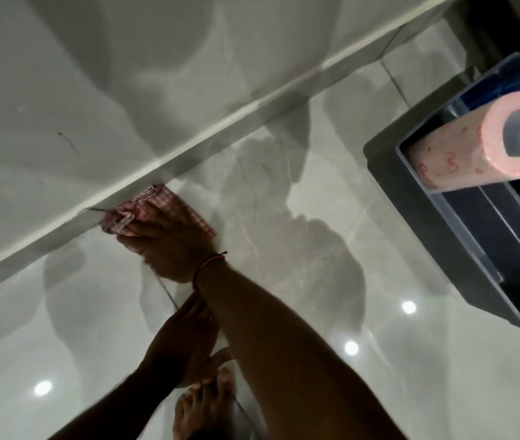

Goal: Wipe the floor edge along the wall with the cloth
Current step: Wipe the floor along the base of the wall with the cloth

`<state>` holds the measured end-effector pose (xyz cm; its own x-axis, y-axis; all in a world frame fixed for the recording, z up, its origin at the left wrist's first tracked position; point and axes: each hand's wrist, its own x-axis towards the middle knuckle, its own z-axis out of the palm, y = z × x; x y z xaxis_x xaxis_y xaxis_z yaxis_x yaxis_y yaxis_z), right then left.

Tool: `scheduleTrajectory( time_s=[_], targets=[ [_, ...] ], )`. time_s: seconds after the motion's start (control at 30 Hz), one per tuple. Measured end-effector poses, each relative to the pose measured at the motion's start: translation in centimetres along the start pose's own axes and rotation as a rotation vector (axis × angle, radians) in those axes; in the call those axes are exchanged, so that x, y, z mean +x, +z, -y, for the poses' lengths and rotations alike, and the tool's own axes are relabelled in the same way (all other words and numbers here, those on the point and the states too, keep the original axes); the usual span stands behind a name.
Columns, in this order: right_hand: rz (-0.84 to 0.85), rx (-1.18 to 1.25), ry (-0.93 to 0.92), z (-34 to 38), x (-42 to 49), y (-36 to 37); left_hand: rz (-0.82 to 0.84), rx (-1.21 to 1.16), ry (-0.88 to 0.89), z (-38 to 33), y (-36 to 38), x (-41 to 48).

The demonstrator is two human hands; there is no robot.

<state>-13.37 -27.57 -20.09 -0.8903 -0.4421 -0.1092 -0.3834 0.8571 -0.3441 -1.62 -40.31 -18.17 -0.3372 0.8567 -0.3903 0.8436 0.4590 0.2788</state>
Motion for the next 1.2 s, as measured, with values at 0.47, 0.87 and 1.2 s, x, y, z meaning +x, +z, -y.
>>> scheduleTrajectory(
  time_s=[0.47, 0.87, 1.2],
  targets=[
    [-0.128, -0.011, 0.628, -27.0, -10.6, -7.8, -0.101, -0.127, 0.04, 3.2, -0.8, 2.3],
    [-0.294, 0.211, 1.059, -26.3, -8.2, -8.9, -0.146, -0.144, -0.055, 4.5, -2.5, 4.7],
    [-0.087, -0.064, 0.306, -18.3, -9.7, -3.7, -0.108, -0.115, -0.107, 4.6, -3.3, 6.3]
  ],
)
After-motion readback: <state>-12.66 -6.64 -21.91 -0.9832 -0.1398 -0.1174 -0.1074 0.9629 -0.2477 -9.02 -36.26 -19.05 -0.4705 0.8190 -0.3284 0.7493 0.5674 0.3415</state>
